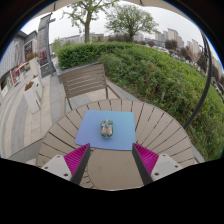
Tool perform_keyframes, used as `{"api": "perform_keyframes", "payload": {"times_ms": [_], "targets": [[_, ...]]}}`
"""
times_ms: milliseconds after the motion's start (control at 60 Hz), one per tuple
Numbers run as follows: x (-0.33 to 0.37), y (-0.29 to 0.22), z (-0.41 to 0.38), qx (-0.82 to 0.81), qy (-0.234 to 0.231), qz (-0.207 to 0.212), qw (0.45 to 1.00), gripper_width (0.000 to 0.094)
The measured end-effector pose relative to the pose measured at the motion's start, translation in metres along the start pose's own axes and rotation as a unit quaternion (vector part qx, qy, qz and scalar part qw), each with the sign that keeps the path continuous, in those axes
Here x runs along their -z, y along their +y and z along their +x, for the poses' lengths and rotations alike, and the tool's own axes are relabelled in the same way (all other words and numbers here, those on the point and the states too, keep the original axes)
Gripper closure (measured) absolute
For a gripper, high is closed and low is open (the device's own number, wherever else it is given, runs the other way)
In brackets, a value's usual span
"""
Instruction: Arrange mouse
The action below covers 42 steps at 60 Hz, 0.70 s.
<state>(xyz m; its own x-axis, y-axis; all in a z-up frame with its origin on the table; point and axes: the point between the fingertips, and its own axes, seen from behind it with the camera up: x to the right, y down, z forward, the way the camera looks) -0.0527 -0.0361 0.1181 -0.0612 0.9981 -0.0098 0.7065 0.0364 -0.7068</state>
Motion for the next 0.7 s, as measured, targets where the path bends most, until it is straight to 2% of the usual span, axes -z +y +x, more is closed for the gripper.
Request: {"api": "perform_keyframes", "payload": {"times_ms": [150, 283, 450, 700], "targets": [[0.114, 0.05, 0.017, 0.006, 0.004, -0.025, 1.0, 0.0079], [0.18, 0.092, 0.032, 0.018, 0.026, -0.033, 0.999, 0.0078], [0.223, 0.117, 0.037, 0.026, 0.051, -0.02, 0.998, 0.0084], [0.243, 0.132, 0.03, 0.006, 0.057, -0.007, 0.998, 0.0083]]}}
